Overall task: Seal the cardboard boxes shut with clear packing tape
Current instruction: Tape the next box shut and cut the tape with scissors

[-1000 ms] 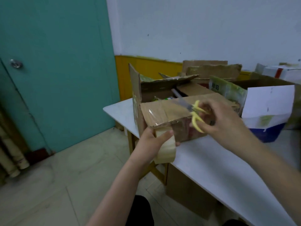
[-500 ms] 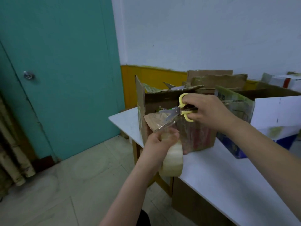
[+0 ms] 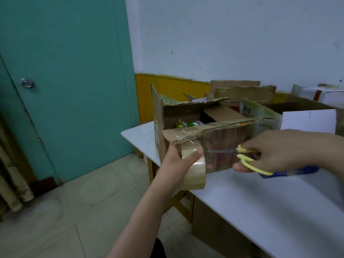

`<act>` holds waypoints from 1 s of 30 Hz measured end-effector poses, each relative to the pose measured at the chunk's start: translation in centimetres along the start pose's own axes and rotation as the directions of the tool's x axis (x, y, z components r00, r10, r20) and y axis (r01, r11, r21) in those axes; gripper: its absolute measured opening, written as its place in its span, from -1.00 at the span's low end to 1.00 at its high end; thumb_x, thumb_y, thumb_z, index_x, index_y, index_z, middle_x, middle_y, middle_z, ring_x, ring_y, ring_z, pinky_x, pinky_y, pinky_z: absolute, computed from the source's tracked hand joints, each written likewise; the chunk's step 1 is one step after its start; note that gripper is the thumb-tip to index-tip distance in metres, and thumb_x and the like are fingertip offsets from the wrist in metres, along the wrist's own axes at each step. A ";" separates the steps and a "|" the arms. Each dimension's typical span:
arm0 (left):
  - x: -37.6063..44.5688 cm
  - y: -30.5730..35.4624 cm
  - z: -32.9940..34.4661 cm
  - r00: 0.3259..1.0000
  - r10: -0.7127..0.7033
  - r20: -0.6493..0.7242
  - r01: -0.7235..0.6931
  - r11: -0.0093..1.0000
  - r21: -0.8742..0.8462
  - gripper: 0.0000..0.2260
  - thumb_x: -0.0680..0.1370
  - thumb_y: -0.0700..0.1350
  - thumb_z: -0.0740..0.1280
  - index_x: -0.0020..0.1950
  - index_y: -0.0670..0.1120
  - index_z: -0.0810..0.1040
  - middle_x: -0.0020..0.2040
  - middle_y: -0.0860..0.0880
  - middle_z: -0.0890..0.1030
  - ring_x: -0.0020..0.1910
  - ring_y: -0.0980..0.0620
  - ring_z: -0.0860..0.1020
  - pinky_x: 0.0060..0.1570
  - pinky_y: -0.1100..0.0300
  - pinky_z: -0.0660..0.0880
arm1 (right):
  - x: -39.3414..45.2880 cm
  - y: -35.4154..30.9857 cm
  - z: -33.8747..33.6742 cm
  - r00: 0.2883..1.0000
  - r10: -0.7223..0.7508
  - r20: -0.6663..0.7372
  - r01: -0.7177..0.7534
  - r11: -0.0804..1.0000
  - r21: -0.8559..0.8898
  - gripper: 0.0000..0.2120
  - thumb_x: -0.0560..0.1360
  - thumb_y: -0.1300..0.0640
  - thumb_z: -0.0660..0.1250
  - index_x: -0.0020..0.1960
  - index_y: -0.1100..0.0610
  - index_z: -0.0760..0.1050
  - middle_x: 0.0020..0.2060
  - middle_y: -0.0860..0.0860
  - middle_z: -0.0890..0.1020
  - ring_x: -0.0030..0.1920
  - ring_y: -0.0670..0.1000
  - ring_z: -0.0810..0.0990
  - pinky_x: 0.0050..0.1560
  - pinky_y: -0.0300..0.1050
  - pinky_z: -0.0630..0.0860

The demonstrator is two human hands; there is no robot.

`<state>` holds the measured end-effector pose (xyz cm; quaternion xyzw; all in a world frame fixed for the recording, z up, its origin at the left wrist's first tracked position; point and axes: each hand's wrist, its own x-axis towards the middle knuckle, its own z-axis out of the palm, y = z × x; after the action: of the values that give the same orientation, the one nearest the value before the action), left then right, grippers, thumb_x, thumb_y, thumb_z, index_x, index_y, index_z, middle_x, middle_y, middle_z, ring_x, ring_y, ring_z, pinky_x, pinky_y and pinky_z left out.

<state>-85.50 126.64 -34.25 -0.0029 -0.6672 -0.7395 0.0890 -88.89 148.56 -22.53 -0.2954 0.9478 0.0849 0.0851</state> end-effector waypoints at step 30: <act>-2.5 -2.1 0.8 0.970 -0.237 -0.049 0.210 0.926 -0.315 -0.69 0.45 -0.14 0.50 0.19 -0.03 0.62 0.11 -0.20 0.70 0.13 -0.27 0.66 0.20 -0.27 0.55 | 5.1 -3.2 1.8 0.973 -0.152 -0.173 0.106 0.963 -0.248 -0.64 0.46 -0.36 0.31 -0.19 -0.11 0.66 -0.47 -0.14 0.63 -0.37 -0.18 0.58 -0.29 -0.16 0.53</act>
<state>-83.47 127.98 -36.51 0.0916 -0.5355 -0.8389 0.0312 -90.96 143.54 -25.66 -0.3714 0.9133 0.1633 -0.0363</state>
